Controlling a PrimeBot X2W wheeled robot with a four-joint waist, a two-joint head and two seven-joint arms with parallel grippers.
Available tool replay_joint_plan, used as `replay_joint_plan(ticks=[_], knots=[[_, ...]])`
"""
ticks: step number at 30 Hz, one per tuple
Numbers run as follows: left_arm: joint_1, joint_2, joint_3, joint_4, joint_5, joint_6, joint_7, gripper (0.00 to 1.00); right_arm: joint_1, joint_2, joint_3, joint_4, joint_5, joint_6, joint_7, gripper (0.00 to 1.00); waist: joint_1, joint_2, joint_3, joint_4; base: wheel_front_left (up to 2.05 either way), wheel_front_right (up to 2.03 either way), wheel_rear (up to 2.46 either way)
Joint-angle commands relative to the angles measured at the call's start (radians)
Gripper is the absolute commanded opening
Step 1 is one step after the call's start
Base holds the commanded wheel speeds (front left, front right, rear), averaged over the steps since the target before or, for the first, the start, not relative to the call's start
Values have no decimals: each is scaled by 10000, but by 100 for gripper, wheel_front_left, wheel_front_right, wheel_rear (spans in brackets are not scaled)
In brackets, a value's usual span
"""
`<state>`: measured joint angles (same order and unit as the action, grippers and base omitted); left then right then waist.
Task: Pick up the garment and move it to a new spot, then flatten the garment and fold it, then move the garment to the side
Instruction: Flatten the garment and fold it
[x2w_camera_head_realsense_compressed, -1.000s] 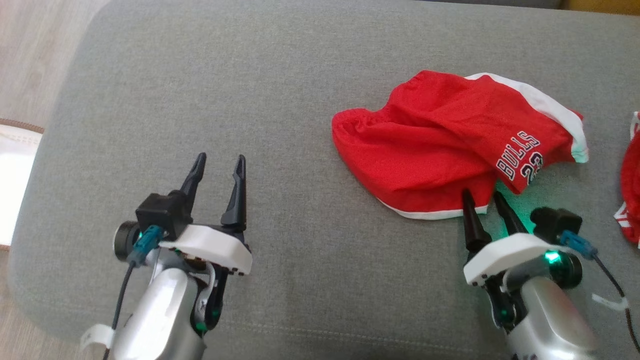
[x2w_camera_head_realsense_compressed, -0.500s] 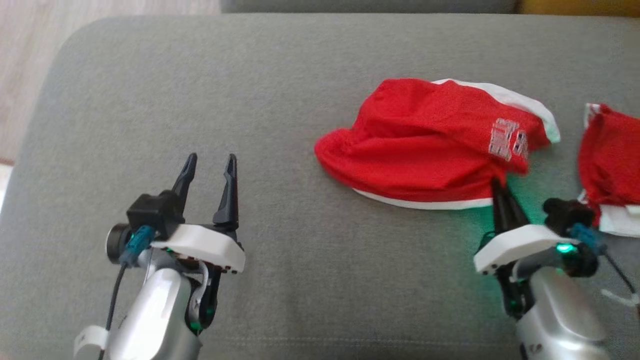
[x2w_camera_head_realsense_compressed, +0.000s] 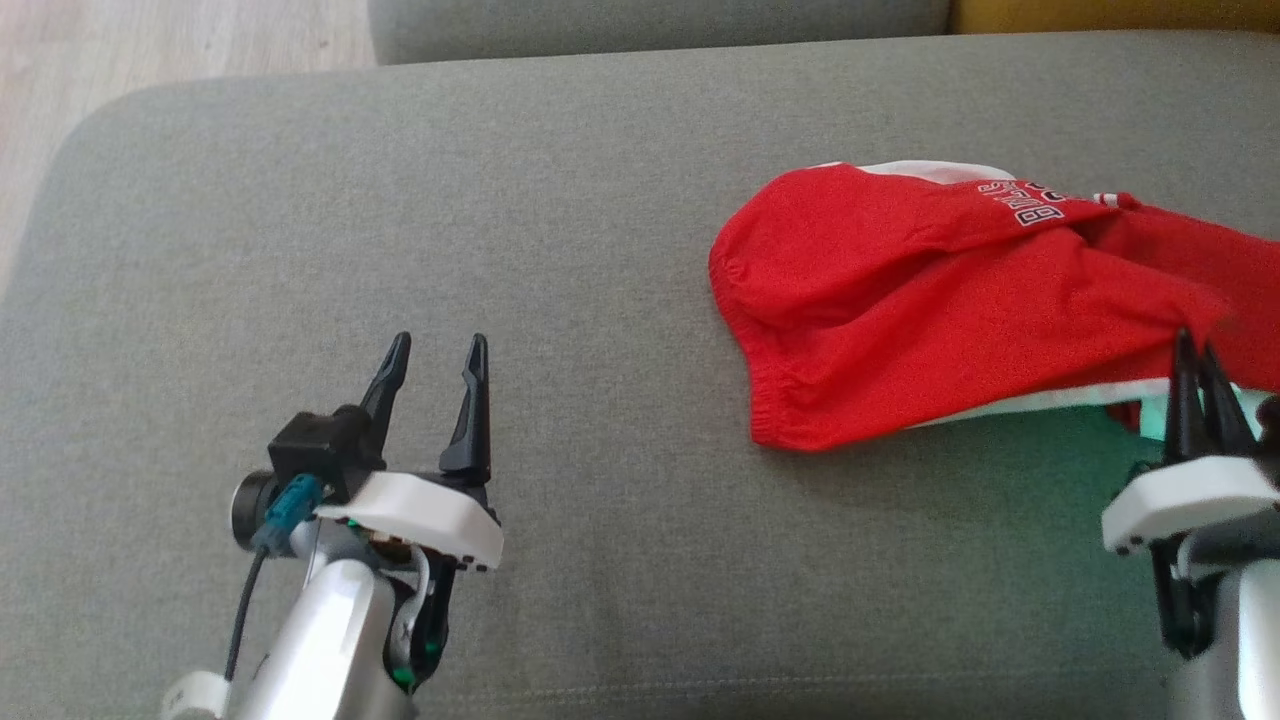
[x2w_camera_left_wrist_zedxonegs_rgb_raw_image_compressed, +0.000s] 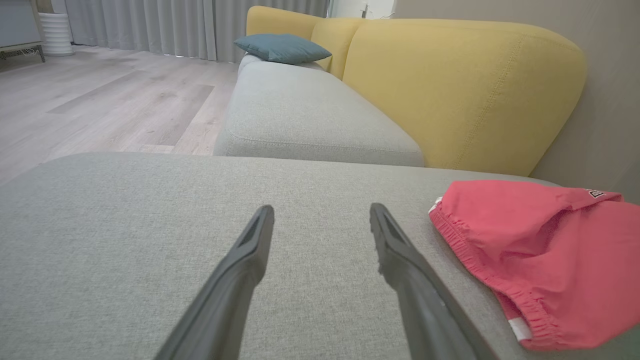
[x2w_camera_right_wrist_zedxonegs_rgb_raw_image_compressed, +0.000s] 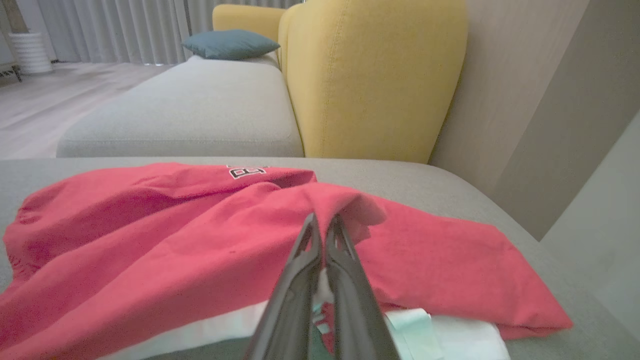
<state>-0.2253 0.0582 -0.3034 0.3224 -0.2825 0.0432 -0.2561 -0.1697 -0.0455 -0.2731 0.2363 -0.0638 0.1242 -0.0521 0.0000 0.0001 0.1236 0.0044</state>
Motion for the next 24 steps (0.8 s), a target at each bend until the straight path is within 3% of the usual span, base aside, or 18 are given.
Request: replay_joint_plan(ticks=[1,4,6,12,24], knots=[[-339,47,424,-324,124,-36,-57,100,7,-47,135,-461,-262,65,56,0,0,-1,49,37,0,0,0],[-388,13,406,-282,154,-99,-57,100,216,-47,-23,-413,-314,65,224,0,0,-1,116,89,0,0,0],[-404,-3,398,-229,175,-137,-57,100,280,-47,-248,-153,-324,65,317,100,0,-1,132,121,0,0,0],[-376,-39,335,-130,225,-207,-57,100,238,-47,-126,214,-283,65,-325,100,0,-1,50,100,0,0,0],[-271,-72,96,-436,210,-408,-57,100,853,-47,2053,-92,862,65,-1777,100,0,-1,-164,-329,0,0,0]])
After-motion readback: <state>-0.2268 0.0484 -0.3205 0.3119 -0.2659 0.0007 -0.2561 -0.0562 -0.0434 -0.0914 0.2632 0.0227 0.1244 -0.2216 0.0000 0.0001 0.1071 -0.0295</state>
